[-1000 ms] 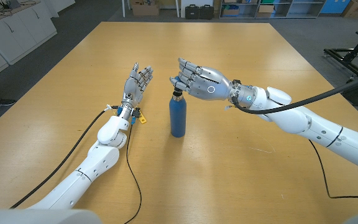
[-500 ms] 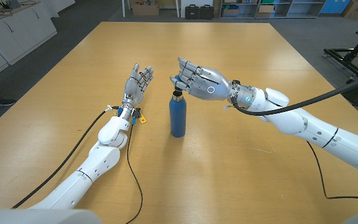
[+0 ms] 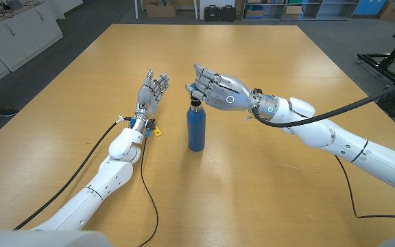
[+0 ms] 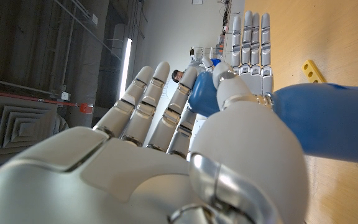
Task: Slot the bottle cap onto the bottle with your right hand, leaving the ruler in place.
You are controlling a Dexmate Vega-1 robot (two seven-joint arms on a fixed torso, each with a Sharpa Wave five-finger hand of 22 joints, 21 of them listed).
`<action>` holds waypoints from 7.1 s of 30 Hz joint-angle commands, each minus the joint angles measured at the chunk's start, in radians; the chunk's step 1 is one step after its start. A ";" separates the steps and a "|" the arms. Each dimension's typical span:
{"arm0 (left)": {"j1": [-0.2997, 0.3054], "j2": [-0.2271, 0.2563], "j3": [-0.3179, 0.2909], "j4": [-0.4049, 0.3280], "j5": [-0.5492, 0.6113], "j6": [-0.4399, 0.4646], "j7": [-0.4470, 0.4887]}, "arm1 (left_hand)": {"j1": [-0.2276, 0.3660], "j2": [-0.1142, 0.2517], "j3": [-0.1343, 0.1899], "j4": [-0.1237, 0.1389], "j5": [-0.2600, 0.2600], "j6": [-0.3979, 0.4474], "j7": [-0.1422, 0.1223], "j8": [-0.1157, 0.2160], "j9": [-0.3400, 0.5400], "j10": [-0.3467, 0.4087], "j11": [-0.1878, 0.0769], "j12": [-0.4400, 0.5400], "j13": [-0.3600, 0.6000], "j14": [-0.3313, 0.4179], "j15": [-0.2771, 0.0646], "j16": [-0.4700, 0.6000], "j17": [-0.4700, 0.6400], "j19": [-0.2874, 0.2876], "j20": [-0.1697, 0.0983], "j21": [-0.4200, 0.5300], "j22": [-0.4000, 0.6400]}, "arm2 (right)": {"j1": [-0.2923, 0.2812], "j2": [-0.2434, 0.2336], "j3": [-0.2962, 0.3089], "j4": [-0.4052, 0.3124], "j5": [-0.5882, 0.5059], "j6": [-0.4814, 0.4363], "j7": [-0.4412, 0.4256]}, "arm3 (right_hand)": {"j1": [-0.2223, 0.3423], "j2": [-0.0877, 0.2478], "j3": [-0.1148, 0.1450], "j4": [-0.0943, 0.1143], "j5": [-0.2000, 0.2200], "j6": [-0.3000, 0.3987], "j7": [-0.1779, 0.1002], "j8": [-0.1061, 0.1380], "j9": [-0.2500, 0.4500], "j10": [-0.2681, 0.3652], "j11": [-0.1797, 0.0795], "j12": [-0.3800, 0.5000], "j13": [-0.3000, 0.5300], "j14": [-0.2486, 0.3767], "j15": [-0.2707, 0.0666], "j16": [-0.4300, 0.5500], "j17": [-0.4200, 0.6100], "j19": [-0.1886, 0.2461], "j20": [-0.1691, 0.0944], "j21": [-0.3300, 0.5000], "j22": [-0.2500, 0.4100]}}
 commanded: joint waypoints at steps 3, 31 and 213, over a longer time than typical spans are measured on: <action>-0.003 0.001 0.000 0.000 -0.001 0.006 0.000 | 0.000 0.010 0.002 -0.006 -0.001 0.008 0.000 -0.003 0.004 0.009 0.002 -0.003 0.002 0.007 0.002 -0.003 0.002 0.005 -0.002 0.000 0.004 | -0.015 -0.005 -0.002 -0.008 0.017 -0.011 -0.005 | 0.146 0.132 0.015 0.011 -0.004 0.291 -0.065 0.074 0.001 -0.004 -0.002 -0.007 0.002 0.006 -0.124 -0.006 0.003 0.004 -0.032 0.003 0.005; 0.006 0.002 0.001 -0.007 0.003 -0.002 -0.001 | 0.000 0.011 0.002 -0.007 -0.001 0.010 0.001 -0.007 0.005 0.009 0.001 -0.005 0.002 0.009 0.002 -0.003 0.002 0.004 -0.001 0.000 0.004 | -0.030 0.006 -0.001 0.008 0.048 -0.019 -0.018 | 0.144 0.134 0.017 0.017 -0.007 0.292 -0.065 0.077 0.002 -0.004 -0.002 -0.009 0.004 0.011 -0.121 -0.006 0.006 0.005 -0.031 0.004 0.005; 0.082 0.051 -0.008 -0.103 -0.003 0.031 0.012 | -0.002 0.014 0.006 -0.014 -0.001 0.039 -0.008 -0.018 0.007 0.031 -0.010 -0.002 0.003 0.023 -0.003 0.000 0.003 0.020 -0.012 0.005 0.004 | -0.400 0.023 0.256 -0.137 0.380 -0.257 0.289 | -0.215 0.001 -0.024 0.062 0.118 -0.417 0.043 -0.177 -0.020 -0.596 0.032 -0.061 0.069 -0.440 -0.042 -0.077 0.051 -0.211 -0.029 -0.108 -0.008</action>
